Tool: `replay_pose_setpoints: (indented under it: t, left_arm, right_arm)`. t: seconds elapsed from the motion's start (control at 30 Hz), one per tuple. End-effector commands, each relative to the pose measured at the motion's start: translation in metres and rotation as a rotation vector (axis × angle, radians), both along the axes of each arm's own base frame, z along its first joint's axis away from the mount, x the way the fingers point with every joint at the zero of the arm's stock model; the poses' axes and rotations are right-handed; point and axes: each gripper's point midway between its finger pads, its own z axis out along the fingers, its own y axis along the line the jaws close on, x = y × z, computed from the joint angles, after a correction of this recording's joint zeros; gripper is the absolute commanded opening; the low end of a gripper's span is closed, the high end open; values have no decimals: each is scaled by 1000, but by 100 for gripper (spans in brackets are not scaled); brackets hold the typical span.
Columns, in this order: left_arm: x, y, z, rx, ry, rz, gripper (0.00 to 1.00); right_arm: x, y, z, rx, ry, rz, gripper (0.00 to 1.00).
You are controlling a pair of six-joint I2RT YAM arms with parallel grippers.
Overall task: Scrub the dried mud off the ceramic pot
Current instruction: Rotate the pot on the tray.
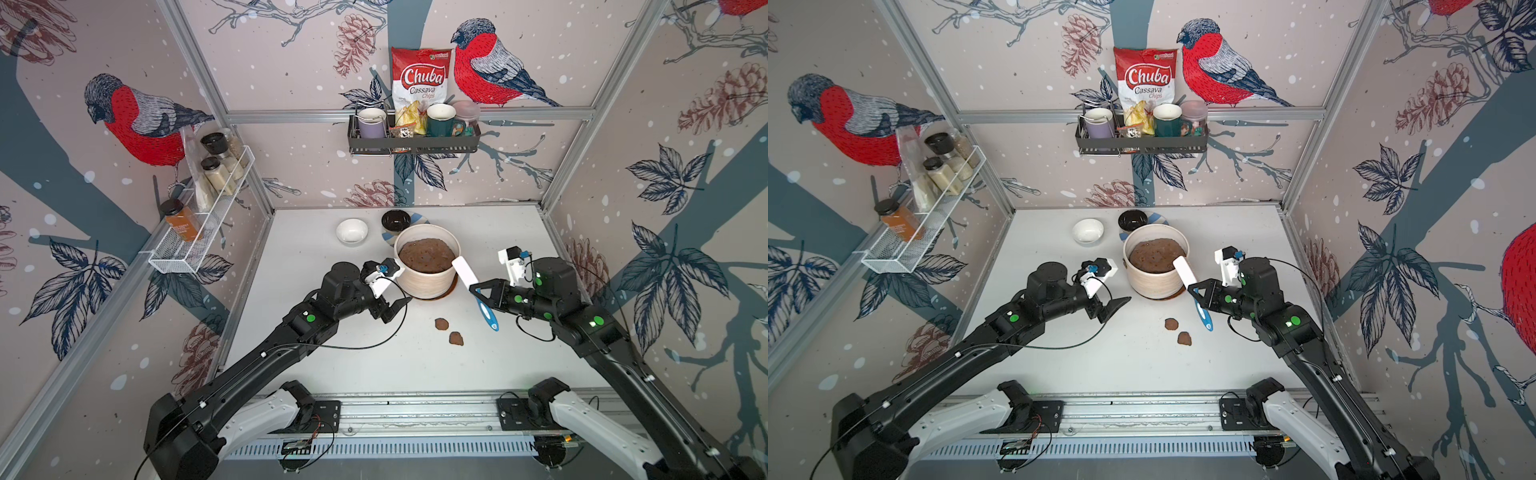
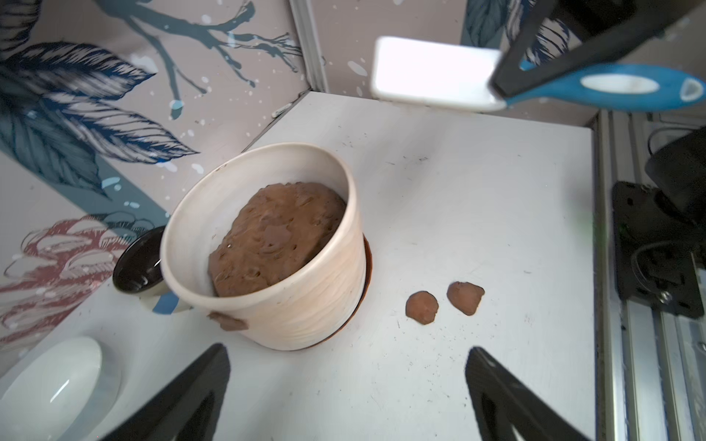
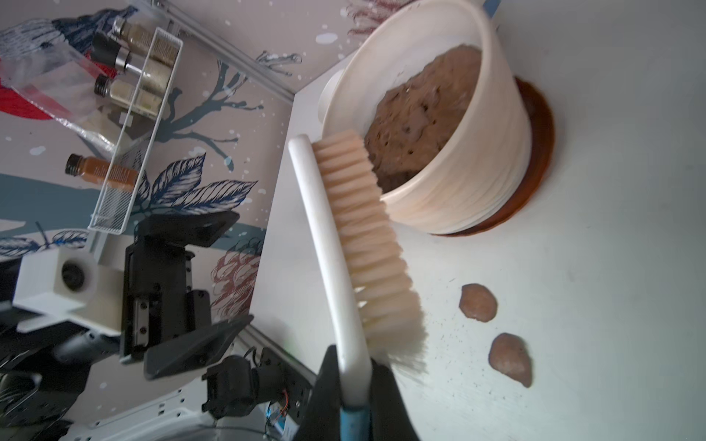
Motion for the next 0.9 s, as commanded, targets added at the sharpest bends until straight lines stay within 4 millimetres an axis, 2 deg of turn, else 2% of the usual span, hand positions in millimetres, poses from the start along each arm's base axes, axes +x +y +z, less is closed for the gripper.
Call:
replay_pose_setpoints:
  t: [0.0, 0.1, 0.23, 0.37, 0.5, 0.57, 0.7, 0.87]
  left_arm:
    - [-10, -6, -20, 166, -60, -120, 96]
    - [-8, -20, -17, 175, -72, -180, 96]
    - [-3, -42, -10, 144, 14, -226, 96]
    - [17, -63, -9, 111, 151, -184, 96]
    - [34, -75, -23, 173, 194, -175, 96]
    - [42, -79, -25, 185, 216, -168, 96]
    - [48, -82, -43, 271, 272, -183, 96]
    - [77, -79, -60, 379, 326, -79, 92]
  right_arm:
    - [11, -35, 12, -118, -113, -159, 0]
    - [5, -51, 27, -141, -179, -215, 0]
    - [-4, -73, 38, -167, -246, -288, 0]
    - [-14, -87, 52, -167, -319, -330, 0]
    - [-23, -95, 58, -174, -352, -346, 0]
    - [-23, -96, 57, -167, -349, -353, 0]
    - [-24, -90, 53, -142, -328, -330, 0]
    - [-21, -86, 49, -132, -318, -321, 0]
